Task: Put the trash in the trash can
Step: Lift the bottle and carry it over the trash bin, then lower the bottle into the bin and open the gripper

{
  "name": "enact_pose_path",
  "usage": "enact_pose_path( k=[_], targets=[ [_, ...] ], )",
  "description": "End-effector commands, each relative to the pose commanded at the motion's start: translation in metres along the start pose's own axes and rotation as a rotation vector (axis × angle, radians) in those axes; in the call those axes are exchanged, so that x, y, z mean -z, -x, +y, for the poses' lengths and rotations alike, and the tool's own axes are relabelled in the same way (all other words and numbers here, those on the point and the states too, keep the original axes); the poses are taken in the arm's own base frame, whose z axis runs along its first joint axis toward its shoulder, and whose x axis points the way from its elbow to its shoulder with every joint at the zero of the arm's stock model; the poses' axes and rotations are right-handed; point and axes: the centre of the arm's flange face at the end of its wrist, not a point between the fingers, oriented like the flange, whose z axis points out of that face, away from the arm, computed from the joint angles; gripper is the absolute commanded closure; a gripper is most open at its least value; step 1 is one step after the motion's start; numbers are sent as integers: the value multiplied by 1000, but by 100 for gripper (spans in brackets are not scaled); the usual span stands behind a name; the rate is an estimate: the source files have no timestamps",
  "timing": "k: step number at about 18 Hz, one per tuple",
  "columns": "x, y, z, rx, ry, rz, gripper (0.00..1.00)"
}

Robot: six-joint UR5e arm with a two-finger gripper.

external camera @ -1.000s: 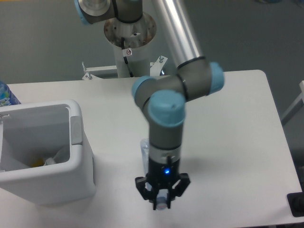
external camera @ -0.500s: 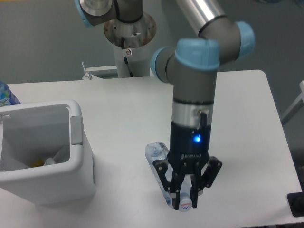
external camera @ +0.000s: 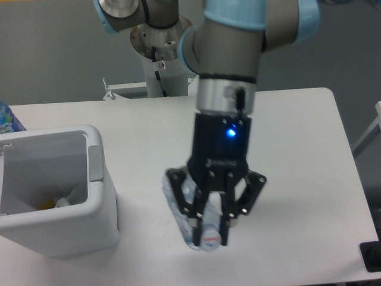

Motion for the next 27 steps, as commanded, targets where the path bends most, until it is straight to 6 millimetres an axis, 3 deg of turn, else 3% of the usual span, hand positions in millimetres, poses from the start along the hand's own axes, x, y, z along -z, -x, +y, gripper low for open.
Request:
enact_pose_path(
  k=[3,7,17,21,27],
  targets=[
    [21,-29,-5,-11,-22,20,64],
    [39,-65,5,-27,-18,53,64],
    [14,-157,41,-95,56,177,64],
    [4,-179,55,-108,84,207,64],
    [-24,-172,78,-94,142,206,64]
  ],
)
